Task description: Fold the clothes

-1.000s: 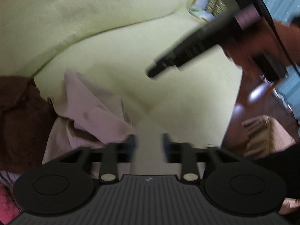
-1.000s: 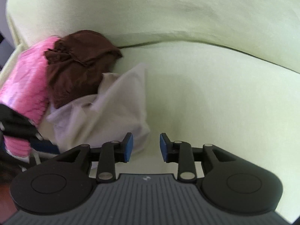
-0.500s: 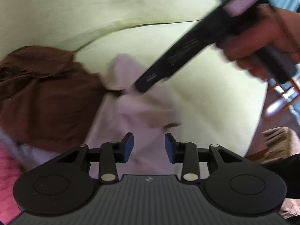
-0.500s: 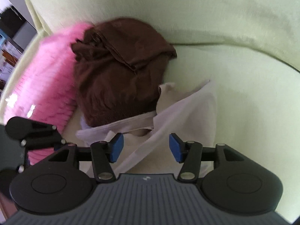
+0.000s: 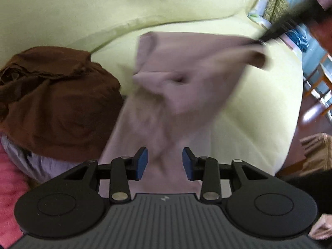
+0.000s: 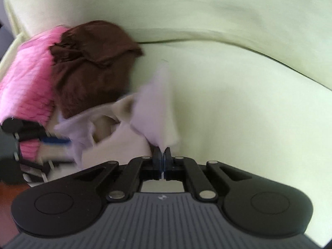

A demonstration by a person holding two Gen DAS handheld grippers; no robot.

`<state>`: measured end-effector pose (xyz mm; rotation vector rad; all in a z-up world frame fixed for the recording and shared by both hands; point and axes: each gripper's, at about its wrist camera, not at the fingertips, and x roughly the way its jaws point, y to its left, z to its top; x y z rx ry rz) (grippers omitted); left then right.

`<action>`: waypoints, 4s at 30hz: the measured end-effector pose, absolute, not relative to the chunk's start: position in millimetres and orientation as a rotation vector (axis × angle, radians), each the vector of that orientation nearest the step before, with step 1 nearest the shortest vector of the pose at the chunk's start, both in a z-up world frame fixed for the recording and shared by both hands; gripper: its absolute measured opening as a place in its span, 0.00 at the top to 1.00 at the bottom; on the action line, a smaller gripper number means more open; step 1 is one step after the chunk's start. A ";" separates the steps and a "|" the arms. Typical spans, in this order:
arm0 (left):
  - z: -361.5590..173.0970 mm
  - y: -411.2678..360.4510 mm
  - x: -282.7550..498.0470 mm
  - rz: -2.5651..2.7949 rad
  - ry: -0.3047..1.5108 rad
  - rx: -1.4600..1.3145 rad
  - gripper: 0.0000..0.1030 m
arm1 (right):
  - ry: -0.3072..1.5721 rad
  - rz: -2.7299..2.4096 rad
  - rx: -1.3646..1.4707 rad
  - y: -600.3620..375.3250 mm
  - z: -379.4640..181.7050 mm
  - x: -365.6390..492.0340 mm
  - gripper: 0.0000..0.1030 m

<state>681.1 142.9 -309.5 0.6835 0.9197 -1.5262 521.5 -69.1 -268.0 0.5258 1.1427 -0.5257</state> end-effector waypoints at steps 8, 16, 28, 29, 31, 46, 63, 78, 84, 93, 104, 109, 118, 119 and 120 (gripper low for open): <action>-328.9 105.0 658.3 -1.585 0.854 0.816 0.49 | 1.233 -0.697 0.632 -69.6 -290.7 436.8 1.00; -332.8 89.4 609.3 -1.729 0.837 0.901 0.49 | 1.272 -0.809 0.764 -75.2 -342.8 381.3 0.96; -354.2 6.3 520.9 -1.991 0.541 1.199 0.49 | 1.091 -0.853 0.781 -22.6 -337.9 358.3 0.73; -356.9 1.1 517.5 -2.009 0.535 1.214 0.49 | 1.083 -0.846 0.773 -17.2 -339.2 360.9 0.71; -364.7 -7.7 507.7 -2.043 0.496 1.262 0.50 | 1.070 -0.832 0.757 -5.9 -342.9 368.1 0.64; -329.6 -31.2 513.0 -2.052 0.466 1.048 1.00 | 1.139 -0.944 0.354 43.8 -411.4 419.2 0.50; -250.8 -41.6 499.8 -1.850 0.497 0.840 1.00 | 0.876 -0.884 0.278 4.4 -319.0 374.0 1.00; -80.7 -17.3 442.7 -1.661 0.373 0.528 1.00 | 0.706 -0.803 0.100 -54.1 -156.2 278.7 1.00; -51.7 -8.4 420.0 -1.717 0.287 0.435 1.00 | 0.680 -0.845 -0.009 -30.3 -103.1 245.4 1.00; -7.3 30.6 398.9 -1.721 0.247 0.407 1.00 | 0.632 -0.799 -0.026 0.5 -31.8 202.3 1.00; -52.2 -100.6 327.8 -1.556 0.409 0.514 1.00 | 0.661 -0.618 0.135 -173.5 -50.1 106.0 1.00; -122.7 -209.6 310.9 -1.378 0.563 0.561 1.00 | 0.671 -0.486 0.254 -314.0 -118.7 86.7 1.00; -226.0 -329.8 309.2 -1.271 0.639 0.644 1.00 | 0.822 -0.393 0.221 -492.0 -247.4 88.3 1.00; -237.7 -341.8 310.3 -1.271 0.637 0.654 1.00 | 0.831 -0.396 0.214 -503.3 -256.2 89.3 1.00; -245.4 -349.5 311.1 -1.272 0.635 0.659 1.00 | 0.836 -0.401 0.202 -510.0 -262.4 90.7 1.00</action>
